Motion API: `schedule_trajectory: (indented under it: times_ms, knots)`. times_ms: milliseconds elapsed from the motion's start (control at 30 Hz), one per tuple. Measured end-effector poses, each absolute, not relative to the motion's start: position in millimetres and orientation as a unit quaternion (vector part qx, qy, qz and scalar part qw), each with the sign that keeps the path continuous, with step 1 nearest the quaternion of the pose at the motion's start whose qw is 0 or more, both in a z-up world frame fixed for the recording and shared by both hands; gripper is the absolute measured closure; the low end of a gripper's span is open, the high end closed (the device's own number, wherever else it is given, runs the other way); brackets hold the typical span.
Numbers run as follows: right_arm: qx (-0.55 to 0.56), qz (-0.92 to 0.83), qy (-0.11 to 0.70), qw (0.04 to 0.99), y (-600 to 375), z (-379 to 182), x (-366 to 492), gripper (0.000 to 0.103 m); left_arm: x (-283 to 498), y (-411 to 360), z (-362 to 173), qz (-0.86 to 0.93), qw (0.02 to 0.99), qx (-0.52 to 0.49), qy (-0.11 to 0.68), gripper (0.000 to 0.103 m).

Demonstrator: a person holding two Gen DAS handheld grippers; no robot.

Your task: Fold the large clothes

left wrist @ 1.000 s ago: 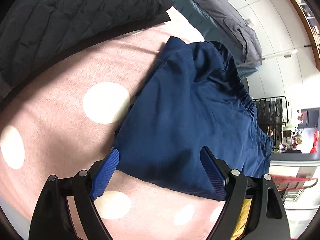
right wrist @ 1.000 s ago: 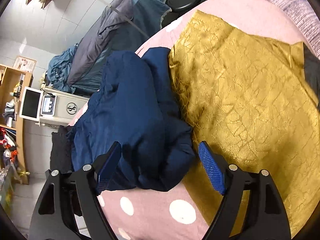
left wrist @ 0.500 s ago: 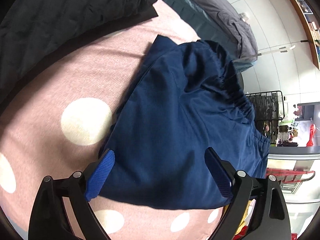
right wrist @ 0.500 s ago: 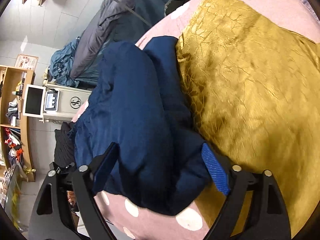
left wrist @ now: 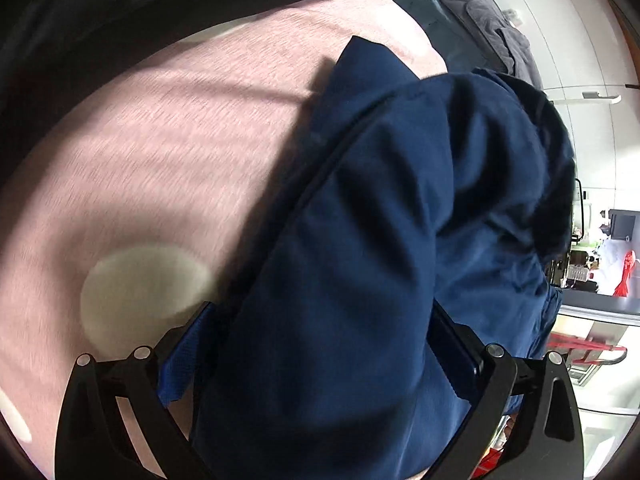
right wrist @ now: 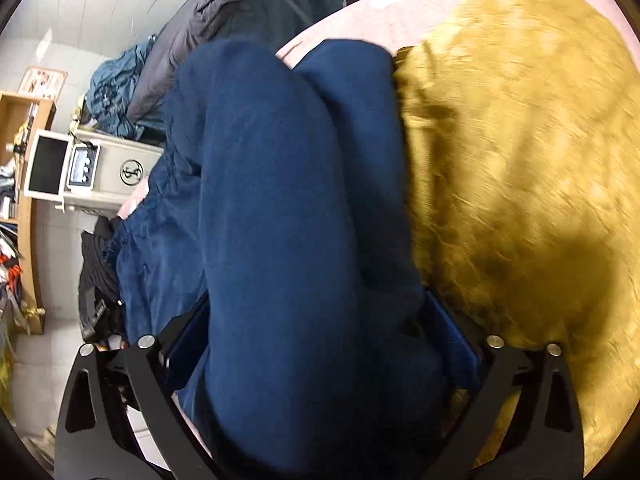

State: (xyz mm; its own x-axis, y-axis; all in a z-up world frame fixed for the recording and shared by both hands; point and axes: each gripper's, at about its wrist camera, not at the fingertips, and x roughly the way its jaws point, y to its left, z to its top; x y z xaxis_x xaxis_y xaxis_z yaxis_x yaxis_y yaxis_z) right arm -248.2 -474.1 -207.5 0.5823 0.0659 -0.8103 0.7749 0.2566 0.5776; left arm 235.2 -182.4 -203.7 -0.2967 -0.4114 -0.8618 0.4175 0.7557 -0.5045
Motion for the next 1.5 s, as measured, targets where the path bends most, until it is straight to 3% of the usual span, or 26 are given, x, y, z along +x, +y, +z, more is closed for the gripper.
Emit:
schedule_trajectory:
  times_ms: [433,533,633,800,900,1033,1233,1500]
  knots:
    - [0.5,-0.308,0.426,0.688,-471.1,-221.9,-210.5,0.005,229.7,-218.5,-204.4,-0.334,0.624,0.04,0.706,0.006]
    - [0.48,-0.33,0.431,0.689,-466.3,-218.3,-206.0,0.009,225.6,-221.3,-200.0,-0.331,0.632,0.04,0.7,0.017]
    - [0.458,-0.347,0.428,0.697,-457.4,-210.2,-202.0,0.022,219.1,-221.5,-192.2,-0.334,0.638,0.038,0.693,0.031]
    - [0.404,-0.366,0.443,0.712,-435.6,-184.1,-185.9,0.056,203.6,-222.8,-170.4,-0.351,0.657,0.067,0.664,0.055]
    - [0.378,-0.356,0.443,0.731,-417.9,-159.8,-176.2,0.067,196.0,-219.2,-153.8,-0.365,0.659,0.068,0.654,0.067]
    - [0.405,-0.327,0.4,0.755,-393.3,-125.8,-183.6,0.069,186.6,-200.8,-120.4,-0.408,0.653,0.027,0.637,0.075]
    - [0.405,-0.272,0.39,0.781,-336.1,-80.5,-195.3,0.071,156.8,-146.4,-76.1,-0.447,0.636,0.012,0.63,0.078]
    - [0.447,-0.251,0.422,0.748,-257.8,-93.1,-229.4,0.072,124.1,-40.6,-96.5,-0.398,0.623,-0.004,0.674,0.078]
